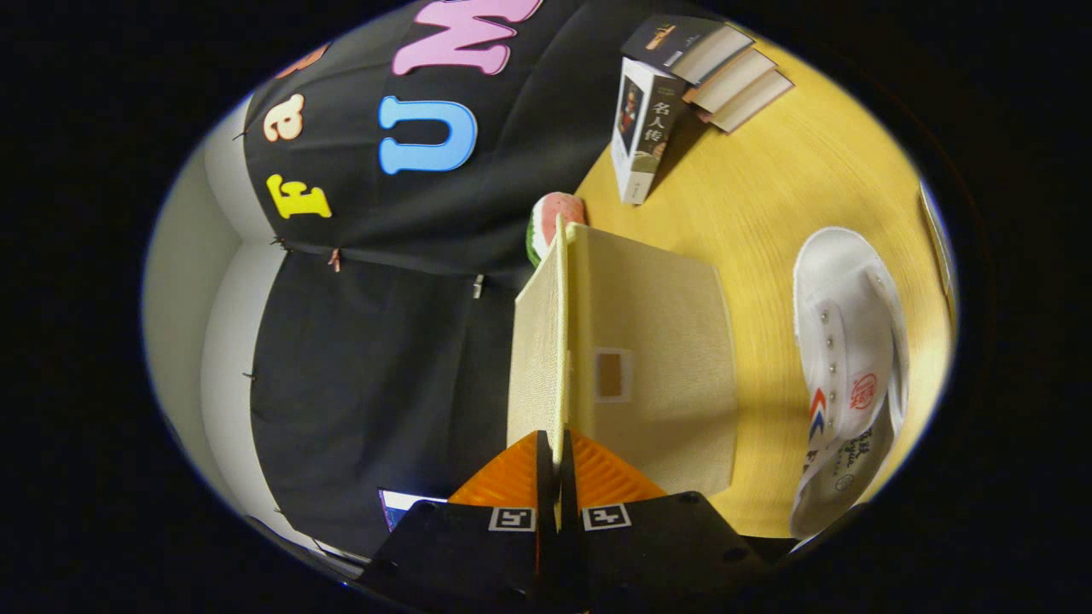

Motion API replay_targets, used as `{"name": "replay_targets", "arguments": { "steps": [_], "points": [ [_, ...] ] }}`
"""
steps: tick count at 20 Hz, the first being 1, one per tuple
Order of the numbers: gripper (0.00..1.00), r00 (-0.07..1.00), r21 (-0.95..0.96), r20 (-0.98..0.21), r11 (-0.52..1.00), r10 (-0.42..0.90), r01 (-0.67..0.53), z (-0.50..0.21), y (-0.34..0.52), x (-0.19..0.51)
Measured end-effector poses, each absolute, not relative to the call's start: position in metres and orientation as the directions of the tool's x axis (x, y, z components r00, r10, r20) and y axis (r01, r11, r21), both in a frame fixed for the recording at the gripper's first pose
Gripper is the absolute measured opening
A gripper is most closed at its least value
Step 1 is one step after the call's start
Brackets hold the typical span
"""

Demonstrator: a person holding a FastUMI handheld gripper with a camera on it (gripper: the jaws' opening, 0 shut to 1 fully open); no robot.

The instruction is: Open the storage box then place both shoes into the box .Put the left shoe in first, then the right shoe, with the right side of both shoes facing outward in a uniform manner.

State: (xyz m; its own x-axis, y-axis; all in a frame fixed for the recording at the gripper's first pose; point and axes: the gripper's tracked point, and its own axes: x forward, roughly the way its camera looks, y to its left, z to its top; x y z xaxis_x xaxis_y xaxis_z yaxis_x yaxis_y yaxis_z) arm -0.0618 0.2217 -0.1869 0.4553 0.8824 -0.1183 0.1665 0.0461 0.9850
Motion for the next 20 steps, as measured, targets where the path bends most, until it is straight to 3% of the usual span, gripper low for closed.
{"name": "replay_targets", "arguments": {
  "steps": [9,15,16,17,20],
  "points": [
    [0.08,0.428,0.994,-0.020,0.064,0.903,-0.087,-0.068,0.274,-0.025],
    [0.12,0.350,0.987,0.014,0.043,0.937,-0.154,-0.028,0.345,-0.016],
    [0.19,0.337,0.984,0.005,0.055,0.941,-0.170,-0.027,0.359,-0.015],
    [0.19,0.324,0.980,0.006,0.058,0.946,-0.189,-0.026,0.372,-0.013],
    [0.45,0.306,0.976,-0.006,0.073,0.952,-0.208,-0.019,0.403,-0.013]
  ]
}}
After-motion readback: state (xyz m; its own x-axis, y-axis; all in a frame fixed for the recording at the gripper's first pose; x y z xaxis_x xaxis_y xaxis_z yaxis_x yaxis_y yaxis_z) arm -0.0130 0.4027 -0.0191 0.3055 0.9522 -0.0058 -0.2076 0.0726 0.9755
